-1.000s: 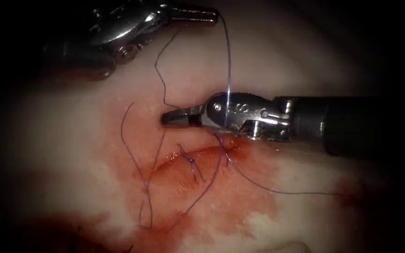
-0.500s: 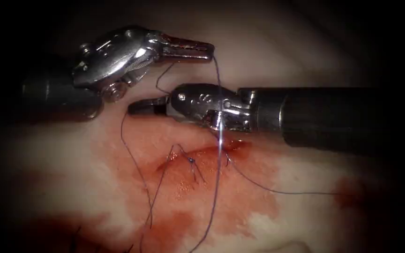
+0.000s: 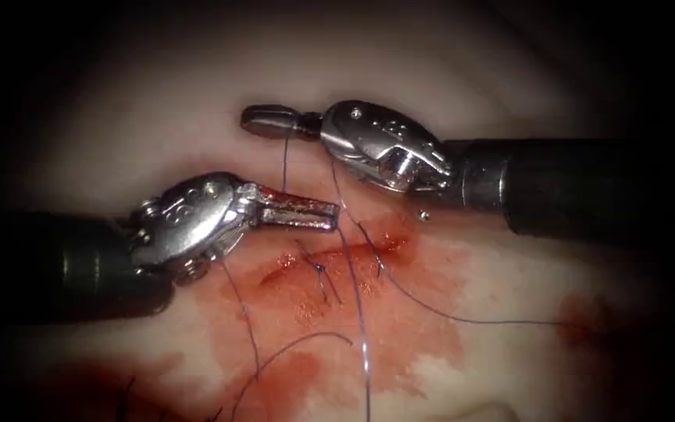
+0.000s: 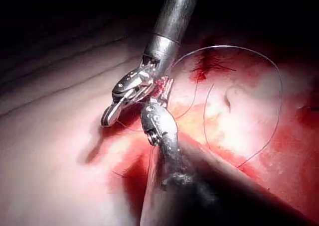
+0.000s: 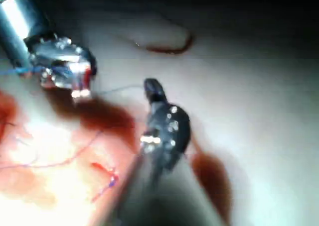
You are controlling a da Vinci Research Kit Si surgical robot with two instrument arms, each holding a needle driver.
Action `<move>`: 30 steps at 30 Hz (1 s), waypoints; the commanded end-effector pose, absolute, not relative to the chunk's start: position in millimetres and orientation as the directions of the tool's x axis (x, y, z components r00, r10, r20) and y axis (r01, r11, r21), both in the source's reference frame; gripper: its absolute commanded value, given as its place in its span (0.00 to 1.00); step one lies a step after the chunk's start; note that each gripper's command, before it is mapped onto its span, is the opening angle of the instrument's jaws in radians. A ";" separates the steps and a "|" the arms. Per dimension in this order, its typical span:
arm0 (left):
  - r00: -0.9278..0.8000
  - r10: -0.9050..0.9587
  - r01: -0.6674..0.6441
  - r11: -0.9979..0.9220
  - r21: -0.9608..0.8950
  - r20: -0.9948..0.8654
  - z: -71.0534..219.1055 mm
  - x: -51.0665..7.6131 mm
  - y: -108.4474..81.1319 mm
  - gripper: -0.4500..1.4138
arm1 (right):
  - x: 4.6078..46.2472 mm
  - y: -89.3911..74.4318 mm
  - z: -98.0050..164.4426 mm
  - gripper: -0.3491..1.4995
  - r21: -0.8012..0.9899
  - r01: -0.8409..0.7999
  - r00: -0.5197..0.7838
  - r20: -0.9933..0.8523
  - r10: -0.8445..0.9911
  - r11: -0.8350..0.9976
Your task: Wound Closure
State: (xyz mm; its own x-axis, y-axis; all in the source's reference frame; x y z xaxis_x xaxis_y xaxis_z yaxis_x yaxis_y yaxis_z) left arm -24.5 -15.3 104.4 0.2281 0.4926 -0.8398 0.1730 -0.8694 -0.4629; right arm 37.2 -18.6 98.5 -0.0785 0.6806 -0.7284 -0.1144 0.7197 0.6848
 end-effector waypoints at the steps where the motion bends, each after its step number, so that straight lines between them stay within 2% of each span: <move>1: 0.227 0.492 0.179 -0.869 -0.460 -0.841 105.3 -25.1 -15.7 0.00 | 37.5 -18.3 98.7 0.00 0.692 -0.106 -0.104 -0.722 0.684 0.714; 7: 0.233 0.489 0.191 -0.871 -0.453 -0.841 107.0 -25.2 -16.0 0.00 | 35.5 -17.7 97.8 0.00 0.721 -0.075 -0.185 -0.689 0.701 0.689; 12: 0.247 0.489 0.182 -0.871 -0.456 -0.837 108.8 -25.6 -14.8 0.00 | 33.6 -17.1 97.0 0.00 0.738 0.084 -0.208 -0.644 0.736 0.670; 13: 0.251 0.491 0.180 -0.870 -0.458 -0.834 109.3 -26.0 -14.7 0.00 | 33.3 -17.0 96.9 0.03 0.741 0.117 -0.207 -0.633 0.746 0.662; 16: 0.248 0.493 0.180 -0.870 -0.460 -0.834 110.8 -27.2 -14.4 0.00 | 32.5 -16.9 96.4 0.30 0.727 0.209 -0.230 -0.613 0.756 0.654; 17: 0.247 0.495 0.185 -0.868 -0.461 -0.833 111.3 -27.6 -14.3 0.00 | 32.0 -16.9 96.2 0.34 0.721 0.245 -0.225 -0.608 0.762 0.648; 21: 0.245 0.500 0.206 -0.864 -0.459 -0.831 113.5 -28.6 -14.2 0.00 | 30.3 -16.5 95.5 0.28 0.698 0.354 -0.195 -0.595 0.780 0.622; 30: 0.260 0.514 0.244 -0.854 -0.460 -0.817 116.8 -28.1 -13.8 0.00 | 27.6 -14.9 94.8 0.25 0.587 0.506 -0.191 -0.639 0.745 0.632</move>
